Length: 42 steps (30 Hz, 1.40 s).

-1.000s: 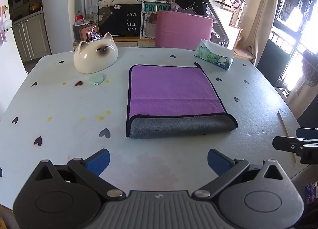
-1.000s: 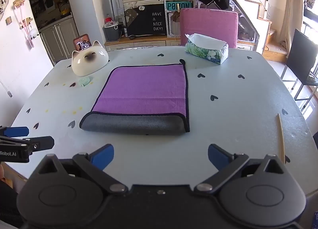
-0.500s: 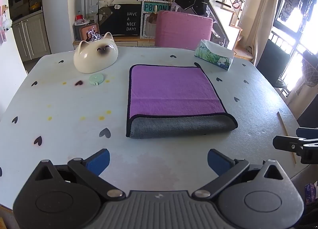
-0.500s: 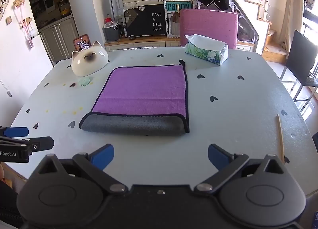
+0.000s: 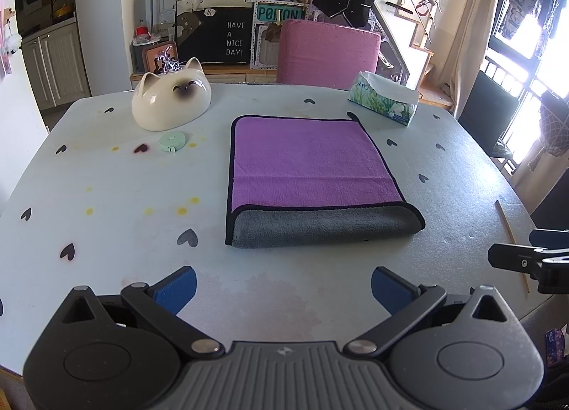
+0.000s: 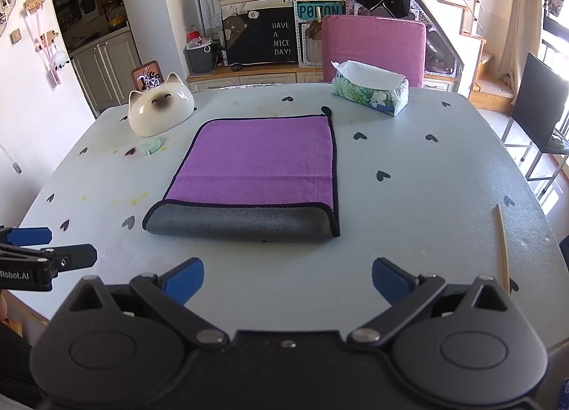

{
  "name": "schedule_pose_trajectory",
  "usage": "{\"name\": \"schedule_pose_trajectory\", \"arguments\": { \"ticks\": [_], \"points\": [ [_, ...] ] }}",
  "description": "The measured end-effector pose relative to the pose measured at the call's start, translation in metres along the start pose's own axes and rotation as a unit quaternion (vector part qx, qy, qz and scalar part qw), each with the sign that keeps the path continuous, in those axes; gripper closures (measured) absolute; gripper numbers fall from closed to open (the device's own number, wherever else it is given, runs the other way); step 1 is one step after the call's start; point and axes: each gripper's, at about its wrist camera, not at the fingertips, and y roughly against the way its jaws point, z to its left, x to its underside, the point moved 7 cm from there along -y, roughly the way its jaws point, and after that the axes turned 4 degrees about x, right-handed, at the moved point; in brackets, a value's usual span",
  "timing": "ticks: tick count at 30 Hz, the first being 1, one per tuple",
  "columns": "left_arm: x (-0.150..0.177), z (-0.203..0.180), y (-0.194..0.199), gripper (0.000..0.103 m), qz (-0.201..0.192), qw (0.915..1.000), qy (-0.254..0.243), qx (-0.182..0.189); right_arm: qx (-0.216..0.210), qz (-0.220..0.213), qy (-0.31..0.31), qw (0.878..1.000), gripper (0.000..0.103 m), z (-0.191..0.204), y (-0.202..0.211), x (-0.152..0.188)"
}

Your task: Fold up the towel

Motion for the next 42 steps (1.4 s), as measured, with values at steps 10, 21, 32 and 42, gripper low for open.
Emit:
{"name": "schedule_pose_trajectory", "arguments": {
  "ticks": [10,21,32,42],
  "points": [
    [-0.0004,-0.002,0.0005,0.0,-0.001,1.0,0.001,-0.001,0.0,0.0,0.0,1.0,0.002,-0.0005,0.0,0.0003],
    [0.0011,-0.0025,-0.0004,0.0,-0.001,1.0,0.001,0.0,-0.001,0.001,-0.002,1.0,0.002,-0.0008,-0.0016,0.0017],
    [0.001,-0.0017,0.0017,0.0,-0.002,1.0,0.001,0.001,-0.002,0.001,-0.001,1.0,0.002,-0.001,-0.0024,0.0017],
    [0.001,-0.0013,0.0016,0.0,-0.002,1.0,0.002,0.001,-0.002,0.002,-0.001,1.0,0.002,-0.0016,-0.0023,0.0007]
  ]
}}
